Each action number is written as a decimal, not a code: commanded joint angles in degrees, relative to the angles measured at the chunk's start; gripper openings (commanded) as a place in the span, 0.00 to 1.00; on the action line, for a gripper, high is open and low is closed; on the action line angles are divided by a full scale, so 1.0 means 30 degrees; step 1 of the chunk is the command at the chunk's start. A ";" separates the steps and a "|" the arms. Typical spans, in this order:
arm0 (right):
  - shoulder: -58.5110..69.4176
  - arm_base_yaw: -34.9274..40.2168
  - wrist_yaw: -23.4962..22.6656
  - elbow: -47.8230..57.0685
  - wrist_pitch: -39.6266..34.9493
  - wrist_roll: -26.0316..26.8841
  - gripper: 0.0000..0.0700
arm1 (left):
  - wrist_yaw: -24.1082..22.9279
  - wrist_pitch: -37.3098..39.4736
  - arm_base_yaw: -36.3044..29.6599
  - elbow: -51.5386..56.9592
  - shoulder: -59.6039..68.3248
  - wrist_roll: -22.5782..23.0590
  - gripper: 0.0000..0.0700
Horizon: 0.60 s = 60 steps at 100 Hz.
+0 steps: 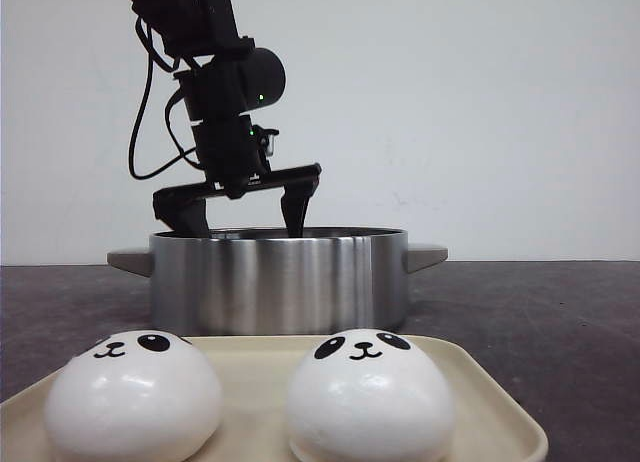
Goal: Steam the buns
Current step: 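Carry the bun with the left gripper and release it in the steamer, then raise the open left gripper away from the steamer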
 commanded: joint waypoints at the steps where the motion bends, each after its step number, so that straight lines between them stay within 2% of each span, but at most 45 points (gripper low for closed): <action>1: 0.0124 0.0248 0.0146 0.0197 -0.0160 0.0306 0.01 | -0.0029 -0.0015 -0.0182 0.1122 0.0415 0.0124 0.98; 15: 0.0124 0.0248 0.0459 0.0197 -0.0495 0.0299 0.01 | 0.0146 -0.1071 -0.0372 0.3002 0.0415 0.0124 0.97; 36: 0.0124 0.0248 0.1027 -0.0066 -0.0947 0.0328 0.01 | 0.0386 -0.4291 -0.1413 0.7424 -0.0117 0.0189 0.97; 45: 0.0124 0.0248 0.0692 -0.0335 -0.0882 0.0619 0.01 | 0.0372 -0.4830 -0.2164 0.8444 -0.1231 0.0321 0.97; 52: 0.0124 0.0248 -0.0124 -0.0656 -0.0736 0.0816 0.01 | 0.0350 -0.4779 -0.2798 0.8517 -0.2579 0.0692 0.97; 60: 0.0124 0.0248 -0.0991 -0.1151 -0.0328 0.1137 0.01 | -0.0401 -0.4903 -0.3563 0.8517 -0.4175 0.1275 0.97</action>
